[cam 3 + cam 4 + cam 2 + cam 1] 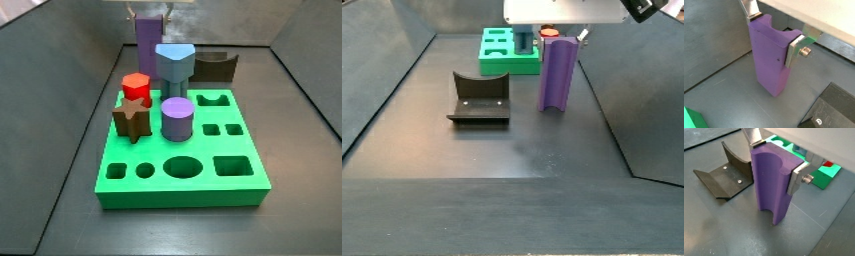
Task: Pick up the arch object. Move up. Rotate the arch object. Move to above the board. Insert the arch object.
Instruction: Rotate the arch object.
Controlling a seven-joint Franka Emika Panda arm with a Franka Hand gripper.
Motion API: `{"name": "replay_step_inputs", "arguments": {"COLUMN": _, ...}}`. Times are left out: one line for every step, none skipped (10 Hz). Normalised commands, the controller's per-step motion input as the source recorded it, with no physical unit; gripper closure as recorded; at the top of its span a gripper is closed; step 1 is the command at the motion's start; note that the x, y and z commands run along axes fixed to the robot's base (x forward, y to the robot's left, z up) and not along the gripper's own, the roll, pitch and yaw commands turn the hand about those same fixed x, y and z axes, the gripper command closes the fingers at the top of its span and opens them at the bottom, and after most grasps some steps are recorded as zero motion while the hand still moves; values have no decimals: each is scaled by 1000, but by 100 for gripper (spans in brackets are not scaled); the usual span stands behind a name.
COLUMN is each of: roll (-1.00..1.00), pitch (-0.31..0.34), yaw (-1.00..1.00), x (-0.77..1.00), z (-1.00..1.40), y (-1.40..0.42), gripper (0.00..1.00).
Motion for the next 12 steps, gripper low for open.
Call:
{"name": "replay_step_inputs", "arguments": {"roll": -205, "pitch": -43, "yaw": -47, "x": -7, "z": -210, "y": 9, "gripper": 100}}
{"name": "replay_step_inputs", "arguments": {"roll": -205, "pitch": -44, "yaw": -47, "x": -5, "z": -209, "y": 9, "gripper": 100}}
{"name": "replay_step_inputs", "arguments": {"roll": -205, "pitch": -44, "yaw": -47, "x": -5, "z": -209, "y": 9, "gripper": 100}}
{"name": "replay_step_inputs", "arguments": {"roll": -205, "pitch": -44, "yaw": -47, "x": -5, "z": -209, "y": 9, "gripper": 100}}
{"name": "replay_step_inputs", "arguments": {"roll": -205, "pitch": -44, "yaw": -47, "x": -5, "z": -209, "y": 9, "gripper": 100}}
{"name": "replay_step_inputs", "arguments": {"roll": -205, "pitch": -44, "yaw": -47, "x": -5, "z": -209, "y": 9, "gripper": 100}}
{"name": "replay_step_inputs", "arguments": {"roll": -204, "pitch": -44, "yaw": -47, "x": -5, "z": -209, "y": 9, "gripper": 100}}
{"name": "replay_step_inputs", "arguments": {"roll": -4, "pitch": -44, "yaw": -46, "x": 0, "z": 0, "y": 0, "gripper": 0}}
{"name": "replay_step_inputs", "arguments": {"roll": -7, "pitch": -43, "yaw": -38, "x": 0, "z": 1000, "y": 0, "gripper": 0}}
{"name": "replay_step_inputs", "arguments": {"roll": -8, "pitch": -31, "yaw": -37, "x": -12, "z": 1000, "y": 0, "gripper": 0}}
{"name": "replay_step_inputs", "arguments": {"roll": -12, "pitch": 18, "yaw": -36, "x": -38, "z": 945, "y": 1, "gripper": 0}}
{"name": "replay_step_inputs", "arguments": {"roll": -12, "pitch": 31, "yaw": -36, "x": -26, "z": 845, "y": 3, "gripper": 0}}
